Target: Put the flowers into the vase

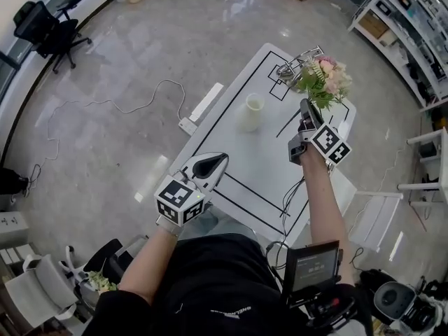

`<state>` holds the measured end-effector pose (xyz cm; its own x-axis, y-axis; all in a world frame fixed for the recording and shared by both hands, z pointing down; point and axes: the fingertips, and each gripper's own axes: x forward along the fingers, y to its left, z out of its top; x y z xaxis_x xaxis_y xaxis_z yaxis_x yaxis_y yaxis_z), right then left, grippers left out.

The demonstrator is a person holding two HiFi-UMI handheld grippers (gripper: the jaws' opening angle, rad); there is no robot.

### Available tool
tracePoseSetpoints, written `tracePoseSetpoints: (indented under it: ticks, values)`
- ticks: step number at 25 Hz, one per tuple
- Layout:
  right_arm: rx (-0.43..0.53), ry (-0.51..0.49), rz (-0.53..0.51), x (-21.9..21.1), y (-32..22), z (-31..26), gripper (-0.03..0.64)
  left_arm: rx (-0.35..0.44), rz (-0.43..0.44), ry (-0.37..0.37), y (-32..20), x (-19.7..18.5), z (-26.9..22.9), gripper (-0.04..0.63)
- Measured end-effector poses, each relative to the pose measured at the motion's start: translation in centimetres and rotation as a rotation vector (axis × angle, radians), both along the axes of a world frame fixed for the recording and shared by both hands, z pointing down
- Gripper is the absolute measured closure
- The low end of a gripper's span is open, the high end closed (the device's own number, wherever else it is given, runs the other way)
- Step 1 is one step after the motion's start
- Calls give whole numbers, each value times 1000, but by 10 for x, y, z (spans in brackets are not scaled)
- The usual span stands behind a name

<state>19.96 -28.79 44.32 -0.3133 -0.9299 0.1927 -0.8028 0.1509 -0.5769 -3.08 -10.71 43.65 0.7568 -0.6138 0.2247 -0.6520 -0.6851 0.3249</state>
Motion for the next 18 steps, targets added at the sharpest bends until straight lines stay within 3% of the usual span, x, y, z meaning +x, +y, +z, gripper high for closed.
tracePoseSetpoints:
  ticks: [9, 14, 18]
  values:
    - [226, 77, -28, -34, -14, -73, 565, 59, 47, -62, -56, 13, 12, 563]
    - [336, 122, -50, -53, -18, -95, 565, 59, 84, -145, -86, 33, 39, 503]
    - [378, 140, -73, -67, -24, -99, 565, 38, 99, -168, -113, 53, 52, 442]
